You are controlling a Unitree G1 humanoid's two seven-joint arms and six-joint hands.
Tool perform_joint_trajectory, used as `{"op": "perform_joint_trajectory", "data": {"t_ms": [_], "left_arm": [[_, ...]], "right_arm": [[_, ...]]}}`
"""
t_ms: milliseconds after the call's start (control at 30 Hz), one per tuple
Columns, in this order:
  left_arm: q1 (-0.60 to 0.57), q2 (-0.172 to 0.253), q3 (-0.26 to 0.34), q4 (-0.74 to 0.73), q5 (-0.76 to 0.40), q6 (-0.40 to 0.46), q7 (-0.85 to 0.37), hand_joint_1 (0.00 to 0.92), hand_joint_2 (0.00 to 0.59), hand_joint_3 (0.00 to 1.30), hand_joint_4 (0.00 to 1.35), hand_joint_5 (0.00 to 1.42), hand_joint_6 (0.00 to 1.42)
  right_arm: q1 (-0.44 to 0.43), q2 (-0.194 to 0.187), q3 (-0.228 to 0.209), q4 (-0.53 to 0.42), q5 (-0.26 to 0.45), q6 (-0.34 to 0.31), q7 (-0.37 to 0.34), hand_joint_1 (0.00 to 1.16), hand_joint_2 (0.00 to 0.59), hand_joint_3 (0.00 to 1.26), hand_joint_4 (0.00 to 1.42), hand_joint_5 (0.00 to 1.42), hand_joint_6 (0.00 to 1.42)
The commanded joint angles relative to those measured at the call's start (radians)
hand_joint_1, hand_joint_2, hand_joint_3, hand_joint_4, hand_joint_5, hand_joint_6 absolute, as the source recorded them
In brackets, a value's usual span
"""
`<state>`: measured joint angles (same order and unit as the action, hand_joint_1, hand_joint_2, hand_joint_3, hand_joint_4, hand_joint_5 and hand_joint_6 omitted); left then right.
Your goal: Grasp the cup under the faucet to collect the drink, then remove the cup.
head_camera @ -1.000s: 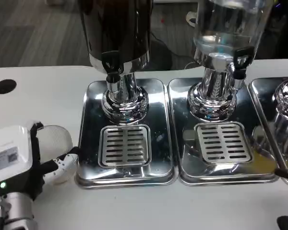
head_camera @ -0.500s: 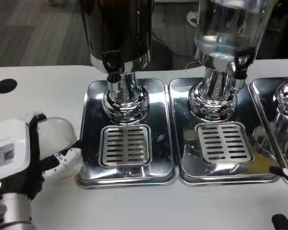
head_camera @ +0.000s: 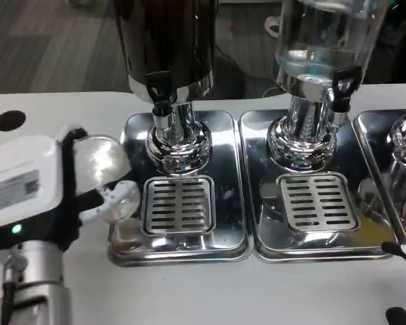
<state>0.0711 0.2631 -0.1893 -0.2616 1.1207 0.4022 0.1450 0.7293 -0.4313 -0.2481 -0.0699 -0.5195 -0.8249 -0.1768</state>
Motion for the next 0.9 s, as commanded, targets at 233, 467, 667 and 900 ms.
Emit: {"op": "perform_joint_trajectory", "data": {"t_ms": [233,467,667,900], "left_arm": [[-0.108,-0.051,-0.085,0.095,0.042,0.032,0.001,0.37,0.17,0.44,0.51,0.7,0.89],[-0.139,-0.062,-0.113,0.137,0.043,0.049,0.005,0.37,0.17,0.44,0.51,0.7,0.89],[-0.152,-0.062,-0.118,0.161,0.039,0.055,0.011,0.367,0.168,0.44,0.51,0.7,0.88],[-0.17,-0.072,-0.125,0.199,0.03,0.054,0.025,0.364,0.166,0.44,0.51,0.7,0.87]], "right_arm": [[0.016,-0.01,-0.04,0.033,0.039,-0.047,0.0,0.24,0.373,0.17,0.0,0.0,0.0],[0.016,-0.015,-0.054,0.055,0.064,-0.068,0.007,0.25,0.374,0.17,0.0,0.0,0.0],[0.013,-0.016,-0.057,0.068,0.069,-0.084,0.012,0.25,0.372,0.17,0.0,0.0,0.0],[0.006,-0.015,-0.054,0.062,0.071,-0.082,0.025,0.25,0.375,0.17,0.0,0.0,0.0]]}}
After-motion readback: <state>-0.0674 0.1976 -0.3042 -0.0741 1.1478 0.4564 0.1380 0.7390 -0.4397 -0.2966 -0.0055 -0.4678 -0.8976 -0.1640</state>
